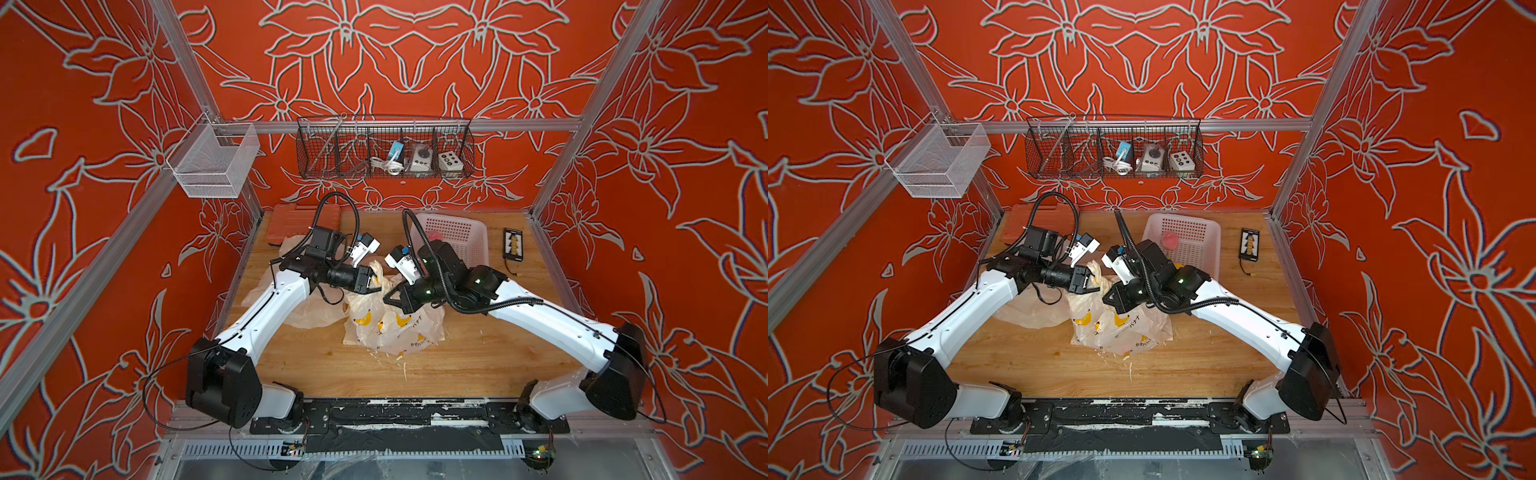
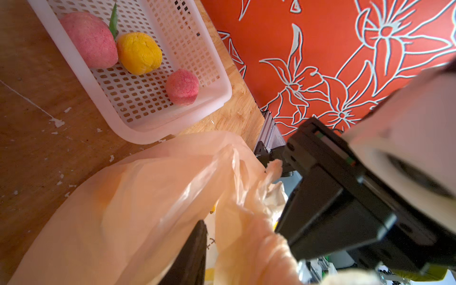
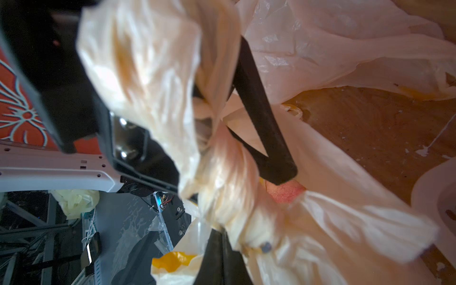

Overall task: Place the peach into a plastic bag & tie a knot
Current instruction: Cross the plastic bag at the center of the board.

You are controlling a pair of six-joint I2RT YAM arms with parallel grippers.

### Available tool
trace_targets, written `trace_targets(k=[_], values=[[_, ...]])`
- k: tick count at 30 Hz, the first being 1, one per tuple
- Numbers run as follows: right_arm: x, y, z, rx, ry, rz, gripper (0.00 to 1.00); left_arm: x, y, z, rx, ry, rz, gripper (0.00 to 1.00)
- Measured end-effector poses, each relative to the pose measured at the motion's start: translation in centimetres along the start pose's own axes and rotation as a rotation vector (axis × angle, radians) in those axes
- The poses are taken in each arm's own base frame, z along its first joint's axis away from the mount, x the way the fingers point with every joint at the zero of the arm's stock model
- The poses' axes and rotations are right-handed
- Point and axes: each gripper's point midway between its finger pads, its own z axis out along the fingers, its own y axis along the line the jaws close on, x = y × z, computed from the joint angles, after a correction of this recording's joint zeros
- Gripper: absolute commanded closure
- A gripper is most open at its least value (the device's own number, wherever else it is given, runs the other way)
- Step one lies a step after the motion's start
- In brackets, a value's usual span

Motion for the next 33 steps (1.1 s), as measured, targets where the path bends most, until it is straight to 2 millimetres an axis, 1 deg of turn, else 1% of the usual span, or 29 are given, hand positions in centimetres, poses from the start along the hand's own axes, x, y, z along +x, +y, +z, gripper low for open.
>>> trace_targets(k=[4, 6, 8, 10, 13, 15, 19, 25, 29, 33], values=[[0.0, 0.8, -0.1, -0.057, 0.009, 0.02, 1.0, 0.2, -0.7, -0.1, 0.039, 0.008, 0.001, 0.63], [-0.2, 1.2, -0.3, -0.085, 0.007, 0.031, 1.0, 0.0, -1.0, -0.2, 0.056, 0.002, 0.002, 0.57], [-0.4, 1.6, -0.5, -0.11, 0.0, 0.037, 1.0, -0.1, -1.4, -0.4, 0.072, -0.006, 0.011, 0.53], [-0.7, 1.8, -0.8, -0.14, -0.008, 0.048, 1.0, -0.2, -1.7, -0.8, 0.084, -0.013, 0.026, 0.53], [-0.6, 1.5, -1.1, -0.17, -0.011, 0.074, 1.0, 0.0, -1.9, -1.0, 0.095, -0.011, 0.038, 0.53], [-0.5, 1.3, -1.3, -0.181, -0.004, 0.09, 1.0, 0.1, -1.9, -1.1, 0.097, -0.01, 0.039, 0.54], [-0.4, 1.7, -1.5, -0.211, 0.006, 0.108, 1.0, -0.3, -2.3, -1.1, 0.116, -0.021, 0.044, 0.58], [-0.4, 2.8, -2.1, -0.241, 0.01, 0.135, 1.0, -0.8, -2.8, -1.2, 0.141, -0.034, 0.041, 0.6], [-0.4, 4.0, -2.1, -0.254, 0.014, 0.141, 1.0, -0.9, -3.1, -1.2, 0.16, -0.033, 0.027, 0.67], [-0.9, 4.7, -1.7, -0.229, 0.013, 0.14, 1.0, -0.9, -3.2, -1.3, 0.164, -0.032, 0.015, 0.73]])
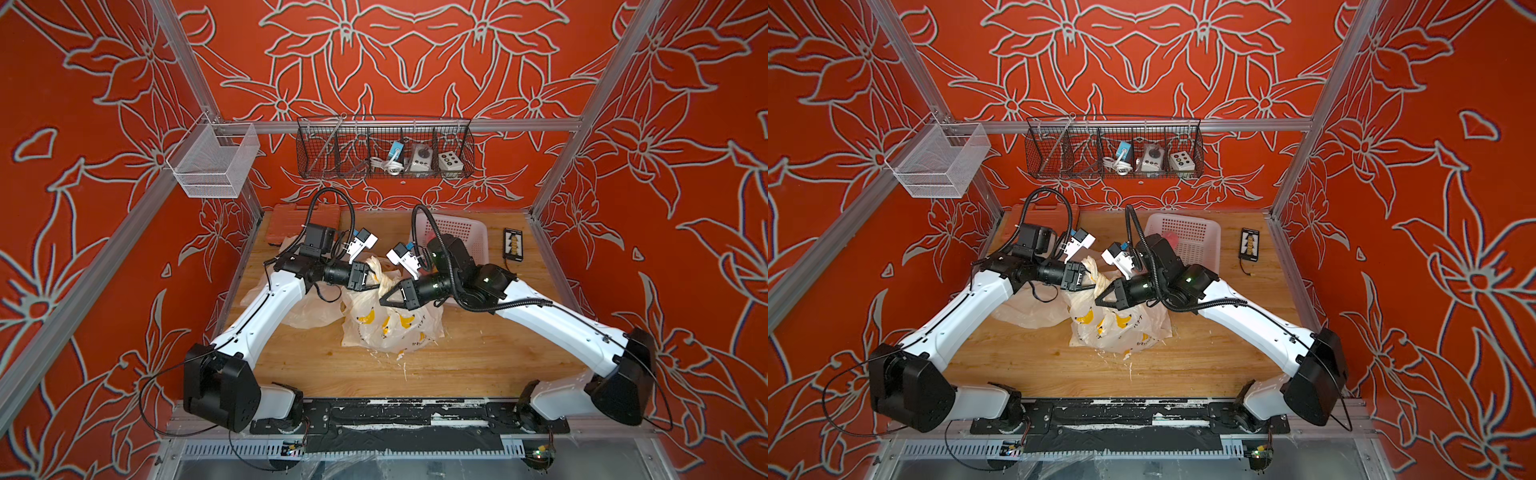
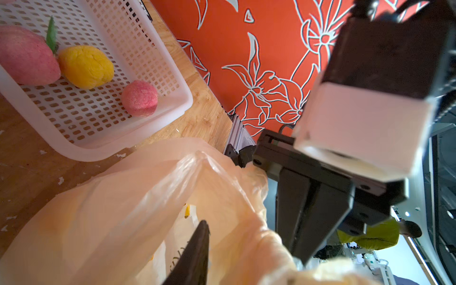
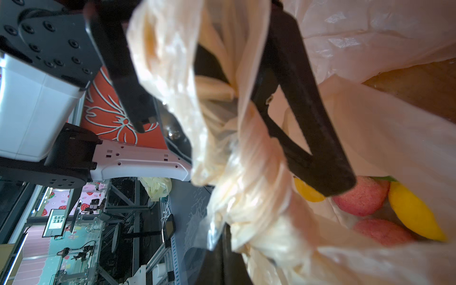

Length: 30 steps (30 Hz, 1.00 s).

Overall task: Place the peach into a plastic bag & tie a knot
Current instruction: Cross the plastic bag at the center of the board.

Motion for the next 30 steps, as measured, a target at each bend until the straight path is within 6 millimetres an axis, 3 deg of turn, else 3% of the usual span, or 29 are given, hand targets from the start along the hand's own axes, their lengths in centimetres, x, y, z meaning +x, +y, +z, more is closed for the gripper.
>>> trace_targets(k=[4, 9, 15, 23, 30], values=[[-0.3, -0.3, 1.0, 0.077, -0.004, -0.016, 1.0, 0.0, 0.1, 0.0, -0.008, 0.001, -0.01, 0.76], [-0.6, -3.0, 1.5, 0.239, -0.041, -0.051, 1.0, -0.1, 1.1, 0.0, -0.058, -0.003, -0.04, 0.63], [-1.1, -5.5, 1.1, 0.399, -0.087, -0.136, 1.0, 0.0, 2.3, 0.0, -0.109, -0.006, -0.051, 0.59], [-0.7, -8.2, 1.2, 0.465, -0.054, -0.144, 1.0, 1.5, 3.8, -0.3, -0.193, 0.055, -0.055, 0.54], [-0.1, -10.3, 0.9, 0.497, -0.013, -0.109, 1.0, 1.4, 2.5, -0.5, -0.162, 0.067, -0.015, 0.51]])
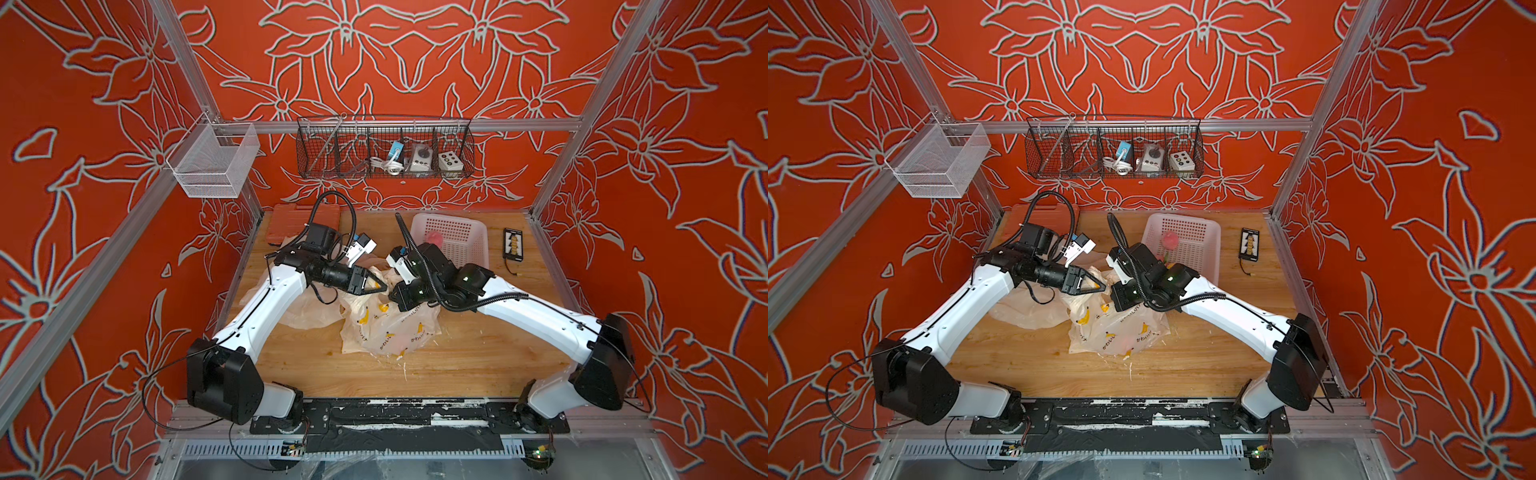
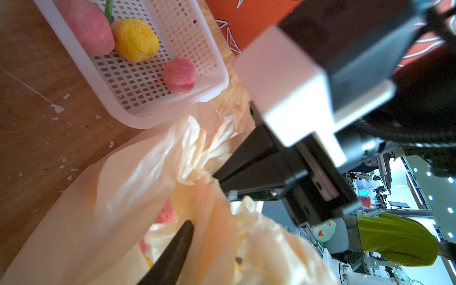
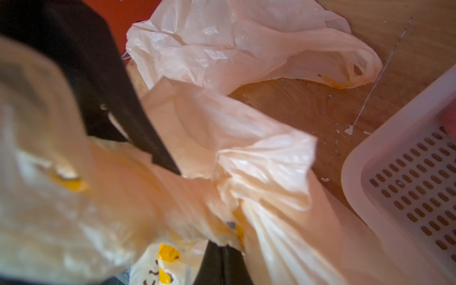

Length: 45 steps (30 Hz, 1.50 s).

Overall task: Place the peach into a plastic bag & tie a knot
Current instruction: Cross the plastic bag at the center of the board.

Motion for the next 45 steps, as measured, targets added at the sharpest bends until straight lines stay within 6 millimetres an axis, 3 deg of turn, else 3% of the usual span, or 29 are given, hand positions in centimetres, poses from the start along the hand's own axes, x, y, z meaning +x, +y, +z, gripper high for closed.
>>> trace_targets(k=[6, 15, 21, 30, 36, 40, 45], values=[[0.6, 1.3, -0.3, -0.081, 0.03, 0.009, 1.0, -0.7, -0.7, 0.0, 0.038, -0.024, 0.013, 0.53], [0.6, 4.2, -2.9, -0.216, 0.027, 0.038, 1.0, -1.4, -0.5, 0.1, 0.043, -0.048, 0.015, 0.6], [0.5, 6.0, -3.0, -0.294, 0.034, 0.077, 1.0, -1.4, -0.8, 0.6, 0.06, -0.047, 0.016, 0.65], [1.5, 4.6, -0.5, -0.259, 0.054, 0.117, 1.0, -0.2, -0.9, 1.4, 0.077, -0.015, 0.011, 0.66], [1.4, 4.4, -0.3, -0.264, 0.051, 0.12, 1.0, 0.7, -0.5, 1.8, 0.076, -0.003, 0.01, 0.64], [1.3, 4.6, -0.4, -0.279, 0.05, 0.119, 1.0, 0.9, -0.2, 1.9, 0.064, -0.001, 0.017, 0.75], [1.4, 4.9, -0.4, -0.296, 0.05, 0.118, 1.0, 1.0, -0.3, 2.1, 0.055, 0.007, 0.047, 0.99]])
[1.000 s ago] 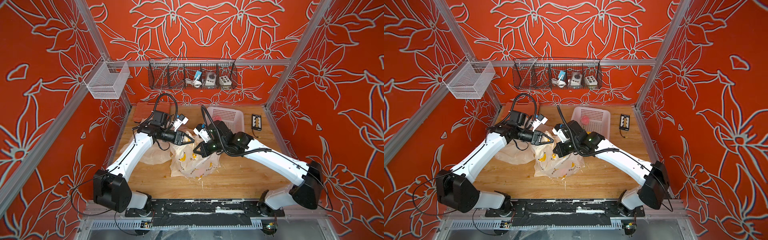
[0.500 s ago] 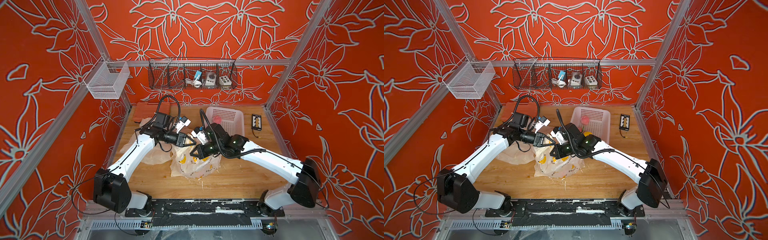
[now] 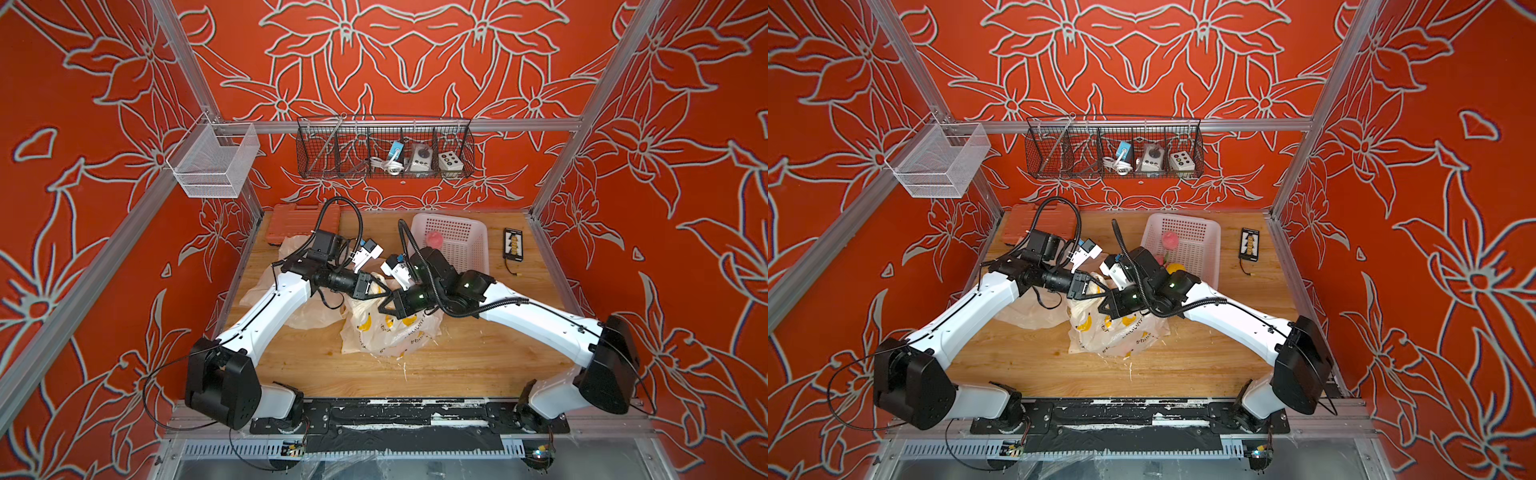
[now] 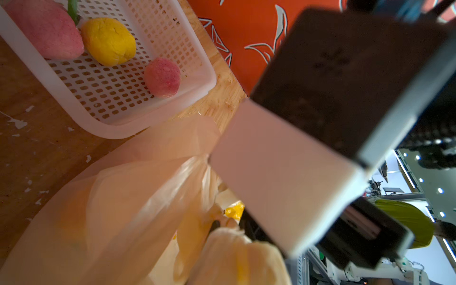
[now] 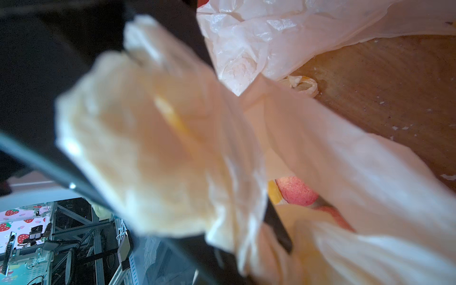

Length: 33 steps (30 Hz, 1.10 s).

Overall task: Place the peach into a plastic bag & tie a knot
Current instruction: Cross the plastic bag at the center of the board.

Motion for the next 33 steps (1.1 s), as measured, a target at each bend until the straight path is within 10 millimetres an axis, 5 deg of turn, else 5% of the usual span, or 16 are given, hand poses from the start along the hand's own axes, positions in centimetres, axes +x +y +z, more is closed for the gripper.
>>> trace_targets(k=[3, 7, 12, 16, 18, 21, 27, 33], values=[[0.3, 0.4, -0.2, -0.023, 0.008, -0.009, 1.0, -0.1, -0.1, 0.0, -0.005, 0.0, 0.042, 1.0], [0.8, 1.1, -1.8, -0.059, 0.027, -0.046, 0.8, -0.2, -0.9, -0.4, 0.004, -0.011, 0.14, 1.0], [-0.5, 2.2, -6.8, -0.072, -0.01, -0.13, 0.63, -0.1, -3.2, -1.2, 0.039, -0.047, 0.305, 1.0], [-2.9, 3.2, -11.2, -0.001, -0.105, -0.301, 0.36, 0.3, -4.5, -1.7, 0.069, -0.065, 0.4, 1.0], [-3.3, 3.7, -12.0, 0.032, -0.116, -0.392, 0.3, 0.4, -4.8, -1.7, 0.081, -0.069, 0.428, 1.0], [-3.3, 3.9, -11.6, 0.082, -0.09, -0.525, 0.27, 0.4, -5.0, -1.7, 0.096, -0.072, 0.456, 1.0], [-1.5, 3.4, -7.6, 0.092, 0.043, -0.661, 0.26, 0.5, -5.2, -1.7, 0.117, -0.073, 0.487, 1.0], [-0.9, 3.7, -5.6, 0.069, 0.091, -0.737, 0.41, 0.5, -5.2, -1.6, 0.132, -0.07, 0.487, 1.0]])
